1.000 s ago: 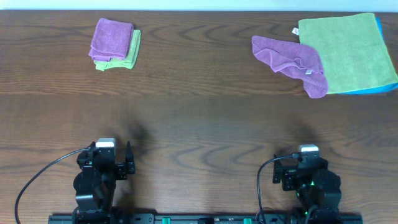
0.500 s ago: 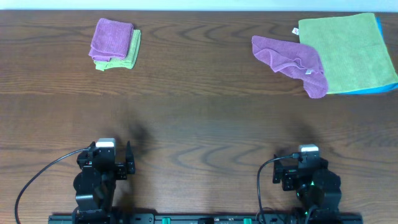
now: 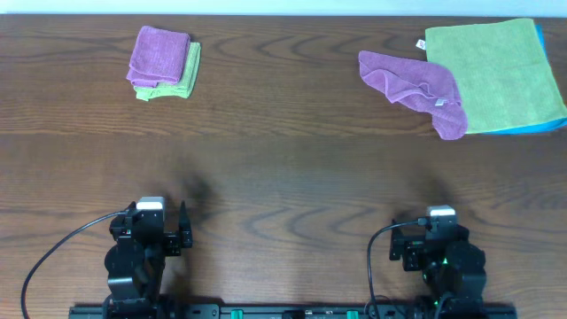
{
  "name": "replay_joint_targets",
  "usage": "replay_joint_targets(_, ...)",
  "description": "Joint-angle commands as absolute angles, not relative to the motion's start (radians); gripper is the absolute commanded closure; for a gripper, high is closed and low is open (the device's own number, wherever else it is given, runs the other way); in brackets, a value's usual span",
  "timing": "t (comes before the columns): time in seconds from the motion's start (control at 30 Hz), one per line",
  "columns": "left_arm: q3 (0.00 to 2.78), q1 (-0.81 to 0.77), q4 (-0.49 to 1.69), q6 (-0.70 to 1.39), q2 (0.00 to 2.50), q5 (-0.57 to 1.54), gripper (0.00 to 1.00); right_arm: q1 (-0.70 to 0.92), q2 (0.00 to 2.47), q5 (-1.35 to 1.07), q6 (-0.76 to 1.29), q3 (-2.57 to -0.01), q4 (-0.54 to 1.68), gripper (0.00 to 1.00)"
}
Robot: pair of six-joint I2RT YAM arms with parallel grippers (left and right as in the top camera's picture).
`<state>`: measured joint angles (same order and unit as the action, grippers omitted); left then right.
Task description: Fold the cloth
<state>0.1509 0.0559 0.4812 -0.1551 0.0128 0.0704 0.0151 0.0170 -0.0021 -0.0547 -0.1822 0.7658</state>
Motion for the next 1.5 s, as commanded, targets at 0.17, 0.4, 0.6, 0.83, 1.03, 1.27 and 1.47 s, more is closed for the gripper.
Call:
replay_joint_targets(0.17,0.136,0.052,0.490,-0.165,0.004,0.060,0.05,-0.009,0.272,0.011,0.079,-0.396,0.754,0.01)
replay_joint_targets(0.4,0.137,0.052,0.490,-0.165,0.004,0.060,0.05,-0.064,0.739,0.011,0.104,-0.811,0.861,0.01)
replay_joint_targets(0.6,0.137,0.052,0.490,-0.165,0.004,0.060,0.05,-0.067,1.114,0.020,0.092,-1.149,0.923,0.01)
replay_joint_targets(0.83,0.137,0.052,0.490,-0.165,0.004,0.060,0.05,-0.094,1.472,0.023,0.054,-1.399,0.894,0.01)
replay_joint_targets(1.03,0.137,0.052,0.490,-0.165,0.004,0.060,0.05,-0.107,1.697,-0.044,0.047,-1.535,0.818,0.01)
replay_joint_targets(1.27,0.137,0.052,0.490,-0.165,0.004,0.060,0.05,-0.099,1.795,-0.140,0.051,-1.540,0.616,0.01)
replay_joint_targets(1.47,0.137,0.052,0.490,-0.165,0.004,0.060,0.05,-0.097,1.835,-0.140,0.045,-1.540,0.552,0.01)
